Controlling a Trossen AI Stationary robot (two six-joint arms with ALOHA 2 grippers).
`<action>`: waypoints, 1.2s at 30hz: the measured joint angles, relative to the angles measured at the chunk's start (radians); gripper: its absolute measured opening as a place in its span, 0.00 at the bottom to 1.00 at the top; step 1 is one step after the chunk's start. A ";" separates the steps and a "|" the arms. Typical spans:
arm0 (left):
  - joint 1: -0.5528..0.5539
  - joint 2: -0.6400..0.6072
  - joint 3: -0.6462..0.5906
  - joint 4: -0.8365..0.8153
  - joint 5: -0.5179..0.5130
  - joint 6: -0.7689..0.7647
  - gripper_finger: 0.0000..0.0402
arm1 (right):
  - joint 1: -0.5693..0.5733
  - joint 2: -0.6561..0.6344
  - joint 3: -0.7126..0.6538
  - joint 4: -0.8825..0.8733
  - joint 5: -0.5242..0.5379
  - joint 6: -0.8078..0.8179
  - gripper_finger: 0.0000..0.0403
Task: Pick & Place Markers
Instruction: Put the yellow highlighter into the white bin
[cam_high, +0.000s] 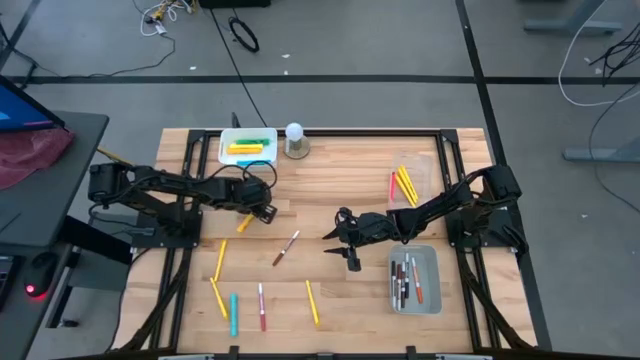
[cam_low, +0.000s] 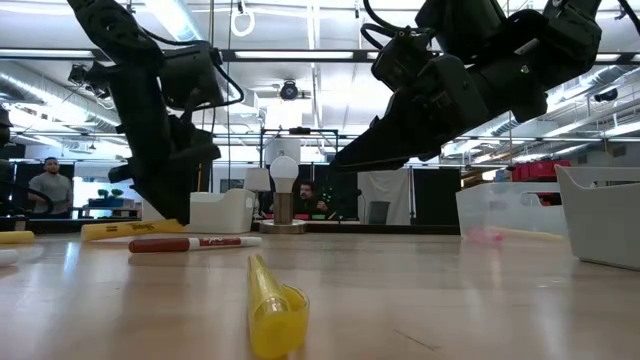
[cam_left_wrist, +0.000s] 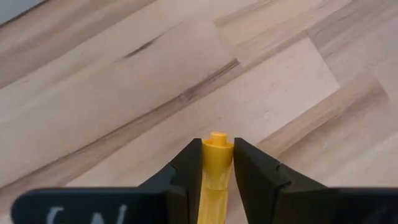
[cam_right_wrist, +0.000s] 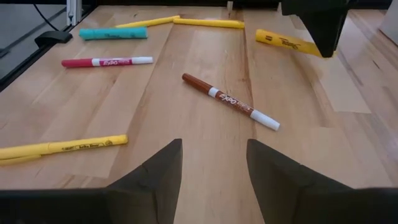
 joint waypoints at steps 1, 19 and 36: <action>0.000 0.000 0.000 -0.001 -0.001 0.003 0.24 | 0.000 0.000 0.000 0.000 0.000 0.002 0.45; -0.079 0.000 0.000 -0.245 0.069 -0.001 0.43 | 0.000 0.000 0.000 0.000 0.000 0.005 0.45; -0.104 0.020 0.094 -0.337 0.032 0.188 0.16 | 0.000 0.000 0.000 0.000 0.000 0.005 0.45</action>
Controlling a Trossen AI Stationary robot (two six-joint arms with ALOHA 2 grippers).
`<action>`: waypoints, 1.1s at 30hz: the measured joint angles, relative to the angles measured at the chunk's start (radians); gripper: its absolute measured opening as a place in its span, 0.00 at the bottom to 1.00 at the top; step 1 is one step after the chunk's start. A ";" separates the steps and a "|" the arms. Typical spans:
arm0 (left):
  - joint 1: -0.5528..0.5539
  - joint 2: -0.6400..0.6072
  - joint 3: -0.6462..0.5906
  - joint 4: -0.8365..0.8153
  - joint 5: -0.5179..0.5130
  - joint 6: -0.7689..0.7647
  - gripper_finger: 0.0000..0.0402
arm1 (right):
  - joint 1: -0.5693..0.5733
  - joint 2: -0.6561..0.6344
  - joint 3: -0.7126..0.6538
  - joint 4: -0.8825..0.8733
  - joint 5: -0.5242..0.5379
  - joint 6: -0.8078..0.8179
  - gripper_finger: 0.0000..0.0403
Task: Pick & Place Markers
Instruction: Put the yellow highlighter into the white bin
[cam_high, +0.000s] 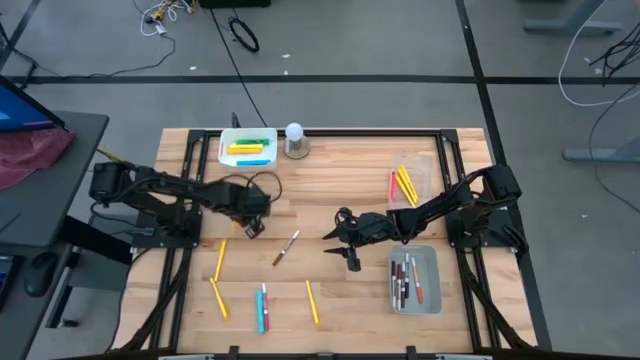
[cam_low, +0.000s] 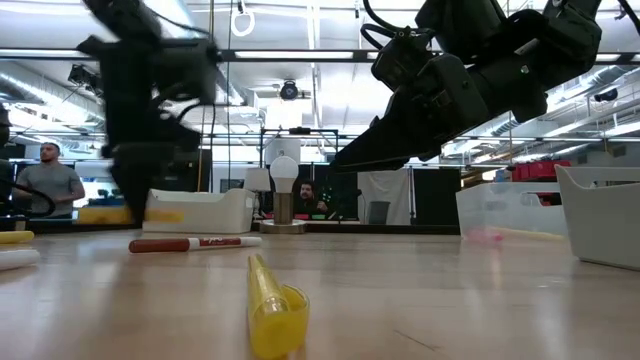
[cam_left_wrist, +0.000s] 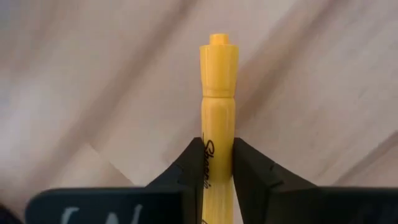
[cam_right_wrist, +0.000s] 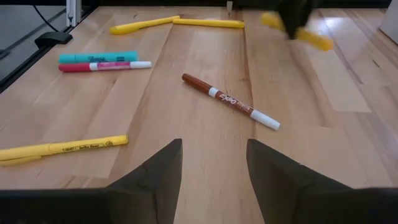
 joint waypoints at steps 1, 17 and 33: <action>0.018 -0.002 0.031 -0.033 -0.022 0.054 0.16 | 0.000 0.000 0.000 0.002 0.000 0.000 0.45; 0.601 -0.001 0.316 -0.070 -0.126 0.852 0.17 | 0.000 0.000 -0.001 0.044 0.000 0.053 0.45; 0.786 0.309 0.317 0.191 0.030 1.351 0.21 | -0.001 0.000 -0.001 0.064 0.082 0.099 0.45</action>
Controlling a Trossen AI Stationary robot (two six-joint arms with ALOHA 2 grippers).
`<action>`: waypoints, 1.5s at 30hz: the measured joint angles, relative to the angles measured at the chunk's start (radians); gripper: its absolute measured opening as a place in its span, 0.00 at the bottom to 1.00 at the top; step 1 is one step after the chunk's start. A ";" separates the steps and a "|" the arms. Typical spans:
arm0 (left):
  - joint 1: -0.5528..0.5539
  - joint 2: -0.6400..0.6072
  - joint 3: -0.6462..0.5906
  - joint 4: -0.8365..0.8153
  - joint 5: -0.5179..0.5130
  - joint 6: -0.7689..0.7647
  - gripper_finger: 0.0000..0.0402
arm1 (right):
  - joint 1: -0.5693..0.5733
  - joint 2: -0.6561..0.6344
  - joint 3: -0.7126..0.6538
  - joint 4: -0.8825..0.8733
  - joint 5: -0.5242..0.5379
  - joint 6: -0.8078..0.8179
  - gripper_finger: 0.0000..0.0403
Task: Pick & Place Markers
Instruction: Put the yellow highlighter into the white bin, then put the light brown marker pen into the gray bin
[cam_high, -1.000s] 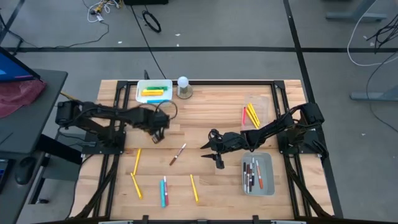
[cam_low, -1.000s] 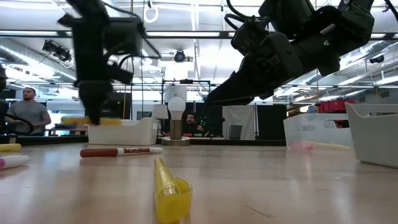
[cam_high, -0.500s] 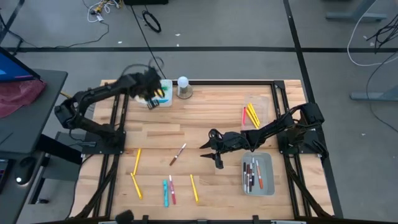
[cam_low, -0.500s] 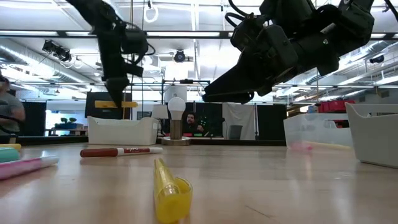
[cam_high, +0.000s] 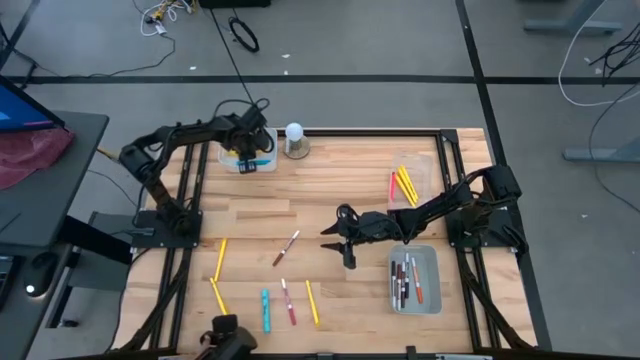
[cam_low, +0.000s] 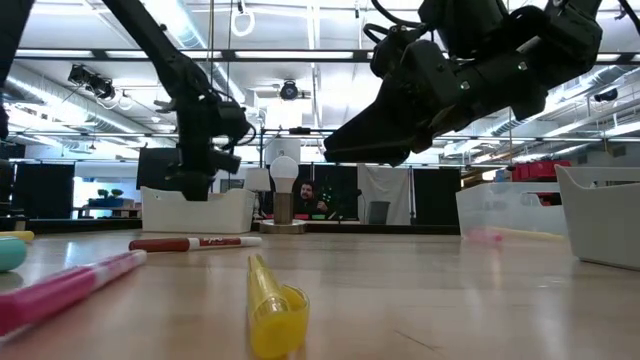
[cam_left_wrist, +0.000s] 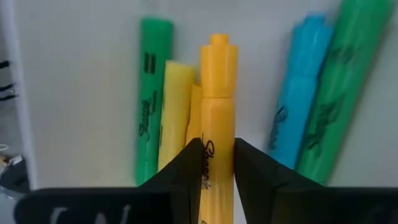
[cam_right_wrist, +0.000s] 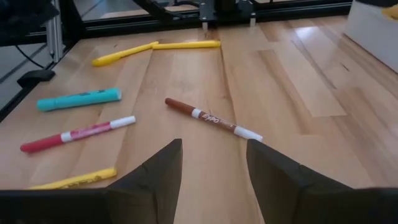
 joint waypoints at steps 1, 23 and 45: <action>0.000 0.011 0.000 0.001 -0.008 0.012 0.22 | 0.000 0.000 0.000 0.001 0.001 0.000 0.45; -0.099 -0.124 0.001 -0.038 -0.335 -0.079 0.64 | 0.000 0.000 0.000 0.011 0.050 -0.002 0.45; -0.767 -0.481 -0.314 0.483 -0.028 -0.803 0.51 | -0.001 0.000 0.002 0.016 0.050 -0.023 0.45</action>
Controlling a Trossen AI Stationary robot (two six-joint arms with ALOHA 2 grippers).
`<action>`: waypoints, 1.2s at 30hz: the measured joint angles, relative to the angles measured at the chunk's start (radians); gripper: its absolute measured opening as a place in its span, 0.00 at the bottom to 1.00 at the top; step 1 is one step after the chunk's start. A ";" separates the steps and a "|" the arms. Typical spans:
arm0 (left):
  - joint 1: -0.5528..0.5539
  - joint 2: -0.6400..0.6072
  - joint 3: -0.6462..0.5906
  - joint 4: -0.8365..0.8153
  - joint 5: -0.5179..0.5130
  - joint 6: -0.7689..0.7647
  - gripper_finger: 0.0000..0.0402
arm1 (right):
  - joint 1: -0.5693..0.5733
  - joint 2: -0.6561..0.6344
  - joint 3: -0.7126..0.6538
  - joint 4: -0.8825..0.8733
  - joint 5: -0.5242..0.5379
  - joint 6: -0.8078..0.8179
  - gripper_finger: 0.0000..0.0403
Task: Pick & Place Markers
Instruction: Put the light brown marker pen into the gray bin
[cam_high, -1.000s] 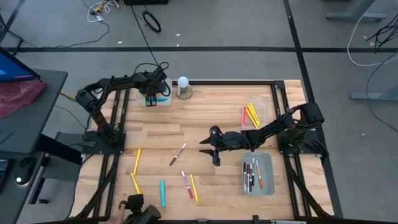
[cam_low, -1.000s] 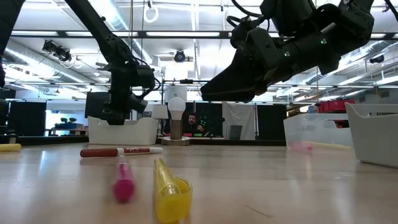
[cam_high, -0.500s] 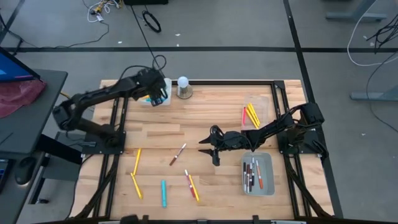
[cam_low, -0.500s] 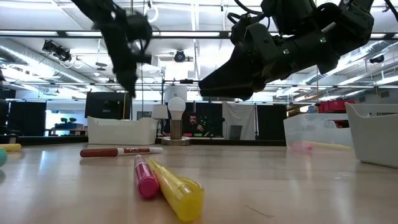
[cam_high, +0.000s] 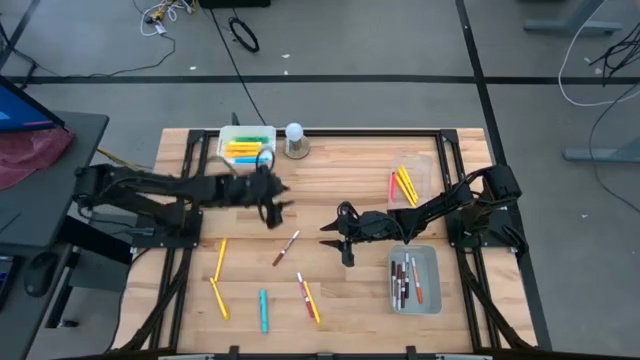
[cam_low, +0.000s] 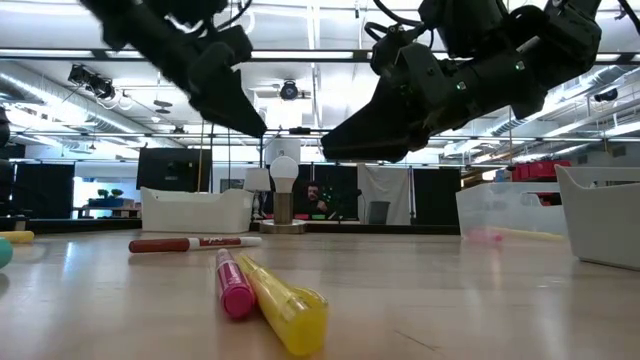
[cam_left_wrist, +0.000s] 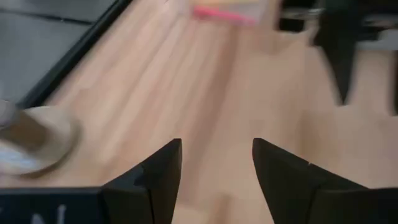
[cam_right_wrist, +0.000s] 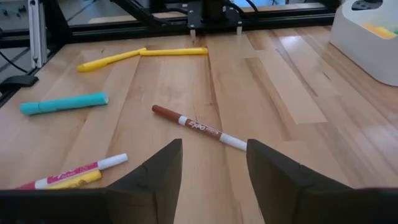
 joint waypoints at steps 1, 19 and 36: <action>-0.035 0.004 -0.037 0.063 -0.023 -0.026 0.50 | 0.000 0.000 0.000 -0.001 0.000 -0.002 0.45; -0.292 0.116 -0.316 0.379 0.024 -0.480 0.46 | -0.008 0.000 0.000 -0.010 0.000 0.018 0.45; -0.461 0.391 -0.311 0.527 -0.196 -0.475 0.45 | -0.012 0.000 0.000 0.017 0.000 0.021 0.45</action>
